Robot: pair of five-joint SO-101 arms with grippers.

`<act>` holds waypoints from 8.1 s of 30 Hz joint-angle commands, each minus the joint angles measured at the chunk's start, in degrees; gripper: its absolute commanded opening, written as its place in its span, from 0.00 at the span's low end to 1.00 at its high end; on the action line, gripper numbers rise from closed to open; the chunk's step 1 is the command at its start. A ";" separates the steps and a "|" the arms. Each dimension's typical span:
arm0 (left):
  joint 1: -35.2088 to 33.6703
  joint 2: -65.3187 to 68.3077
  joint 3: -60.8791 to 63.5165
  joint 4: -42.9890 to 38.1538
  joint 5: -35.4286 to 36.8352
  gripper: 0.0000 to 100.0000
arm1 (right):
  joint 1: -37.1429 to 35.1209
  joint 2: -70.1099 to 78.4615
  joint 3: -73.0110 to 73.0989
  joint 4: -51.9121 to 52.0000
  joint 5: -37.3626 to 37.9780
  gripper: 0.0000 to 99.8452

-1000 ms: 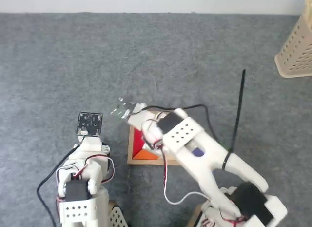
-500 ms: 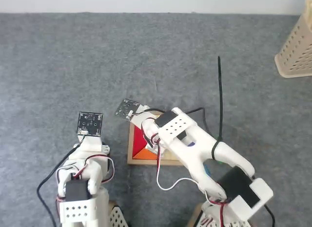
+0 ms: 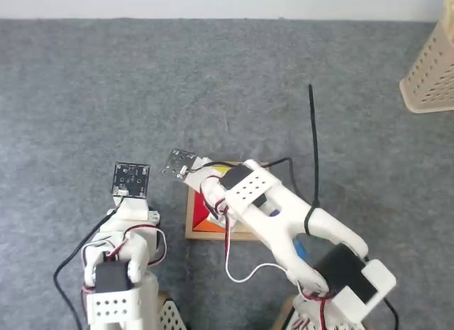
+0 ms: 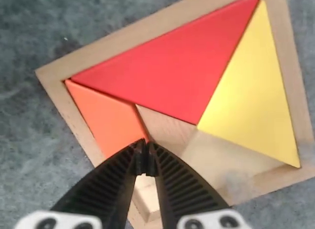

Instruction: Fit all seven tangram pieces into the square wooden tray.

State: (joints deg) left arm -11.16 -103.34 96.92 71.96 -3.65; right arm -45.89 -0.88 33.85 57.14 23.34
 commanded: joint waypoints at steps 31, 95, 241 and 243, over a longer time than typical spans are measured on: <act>0.00 -1.14 -0.40 0.44 -0.26 0.01 | 39.52 -22.20 8.26 24.04 1.14 0.20; 0.00 -1.14 -0.40 0.44 -0.26 0.01 | 11.47 -6.02 -9.23 12.44 -0.09 0.09; 0.00 -1.14 -0.40 0.44 -0.26 0.01 | 34.68 -22.46 13.80 12.18 7.30 0.16; 0.00 -1.14 -0.40 0.44 -0.26 0.01 | 34.42 -22.55 13.63 12.18 5.89 0.16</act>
State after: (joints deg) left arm -11.16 -103.34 96.92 71.96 -3.65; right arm -12.04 -22.95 50.90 68.48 31.52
